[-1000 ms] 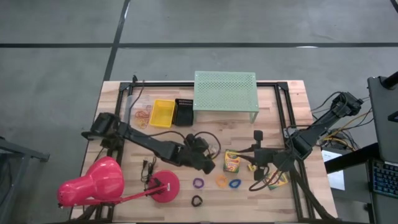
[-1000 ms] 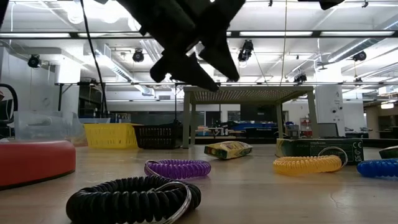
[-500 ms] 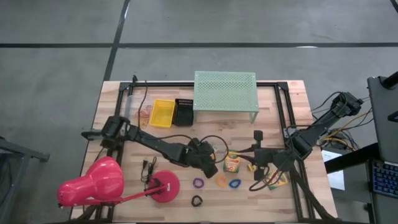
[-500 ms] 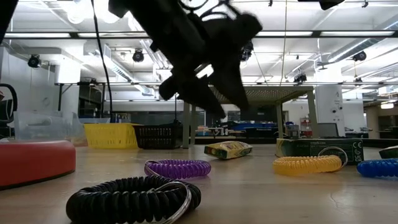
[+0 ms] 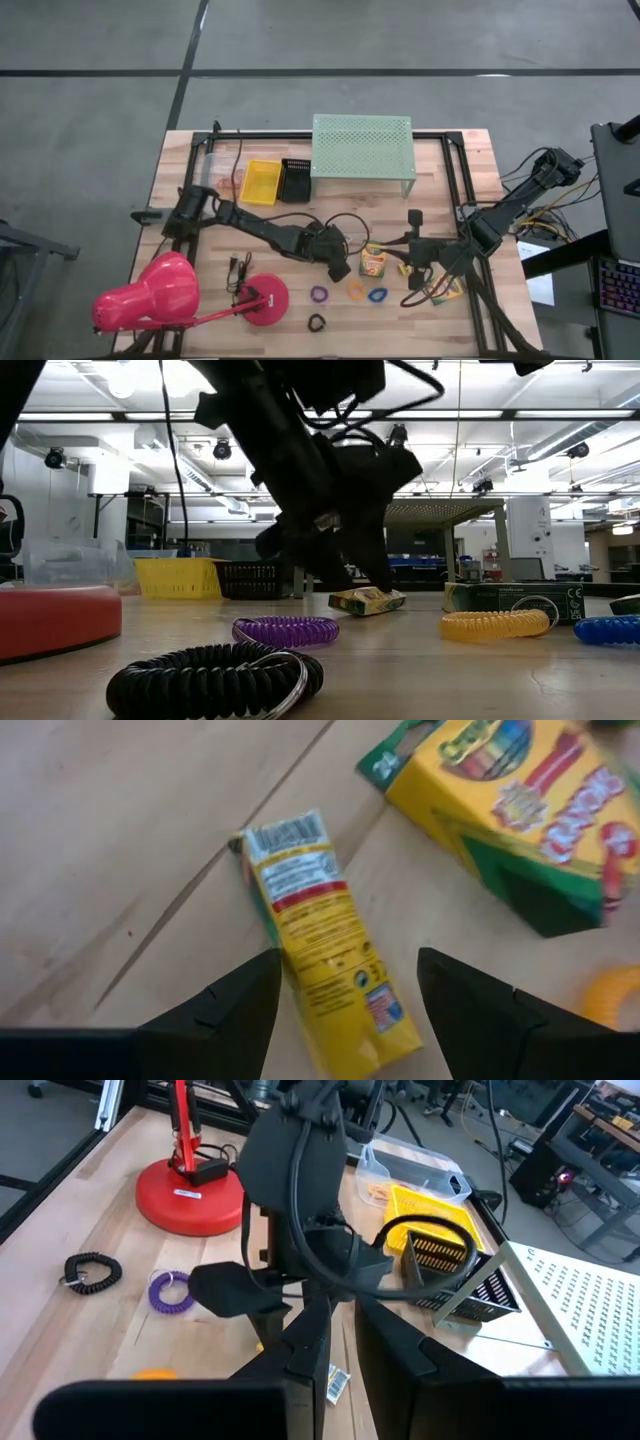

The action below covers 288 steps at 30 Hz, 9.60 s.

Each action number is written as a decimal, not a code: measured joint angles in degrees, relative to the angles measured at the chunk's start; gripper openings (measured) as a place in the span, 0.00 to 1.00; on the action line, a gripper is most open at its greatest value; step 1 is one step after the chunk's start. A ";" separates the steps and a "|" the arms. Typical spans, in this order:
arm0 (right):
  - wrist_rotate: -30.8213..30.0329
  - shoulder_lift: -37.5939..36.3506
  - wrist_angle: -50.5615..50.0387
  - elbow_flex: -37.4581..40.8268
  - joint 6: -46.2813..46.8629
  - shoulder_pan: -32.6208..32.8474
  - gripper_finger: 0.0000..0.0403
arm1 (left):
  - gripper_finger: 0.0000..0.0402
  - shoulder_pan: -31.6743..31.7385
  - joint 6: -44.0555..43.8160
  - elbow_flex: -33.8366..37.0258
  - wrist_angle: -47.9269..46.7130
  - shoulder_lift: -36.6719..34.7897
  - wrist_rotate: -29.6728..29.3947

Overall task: Pick & Place Office Desk Supplies
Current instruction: Put the crayon into the yellow bin

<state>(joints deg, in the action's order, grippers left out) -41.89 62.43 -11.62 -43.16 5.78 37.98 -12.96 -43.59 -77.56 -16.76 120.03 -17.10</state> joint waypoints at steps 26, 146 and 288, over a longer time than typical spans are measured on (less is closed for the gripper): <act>0.00 0.00 0.00 0.00 0.00 0.00 0.12 | 0.33 0.42 1.77 0.11 -1.13 0.67 0.02; 0.00 0.00 0.02 0.09 0.00 -0.01 0.12 | 0.63 24.38 -14.75 37.93 -11.56 -46.78 -10.81; 0.00 0.02 0.02 0.09 0.00 -0.02 0.12 | 0.58 -0.62 18.25 7.72 -9.29 -8.40 12.15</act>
<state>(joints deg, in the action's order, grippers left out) -41.89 62.46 -11.60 -43.07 5.78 37.95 -13.58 -25.35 -69.84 -26.05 111.63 -4.95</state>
